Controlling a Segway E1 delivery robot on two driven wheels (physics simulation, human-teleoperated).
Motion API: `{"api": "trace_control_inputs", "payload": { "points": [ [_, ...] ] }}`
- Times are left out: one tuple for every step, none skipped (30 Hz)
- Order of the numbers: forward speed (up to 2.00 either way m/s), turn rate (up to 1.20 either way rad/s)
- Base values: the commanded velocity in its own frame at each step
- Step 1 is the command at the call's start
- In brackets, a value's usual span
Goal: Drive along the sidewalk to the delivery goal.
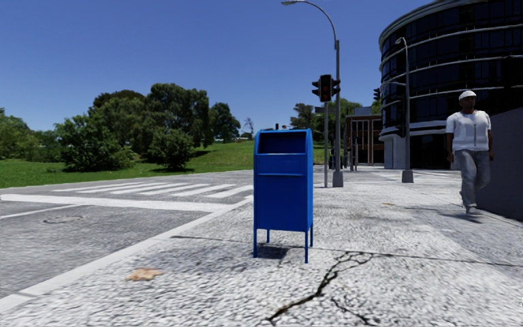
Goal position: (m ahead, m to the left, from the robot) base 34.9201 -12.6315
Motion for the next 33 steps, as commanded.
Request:
{"api": "trace_control_inputs", "payload": {
  "points": [
    [1.26,-0.52],
    [1.26,-0.52],
    [1.26,-0.52],
    [1.26,-0.52],
    [1.26,-0.52],
    [1.26,-0.52],
    [1.26,-0.52],
    [1.26,-0.52],
    [1.26,-0.52],
    [1.26,-0.52],
    [1.26,-0.52],
    [1.25,-0.52],
    [1.22,-0.52],
    [1.22,-0.52],
    [1.18,-0.54],
    [1.13,-0.55],
    [1.06,-0.55],
    [1.06,-0.55],
    [0.93,-0.55],
    [0.74,-0.09],
    [0.55,0.00],
    [0.55,0.00],
    [0.25,0.00],
    [0.00,0.00],
    [0.00,0.00],
    [0.00,0.00],
    [0.00,0.00],
    [0.00,0.00],
    [0.00,0.00],
    [0.00,0.00],
    [0.00,0.00],
    [0.00,0.00],
    [0.00,0.00]
  ]
}}
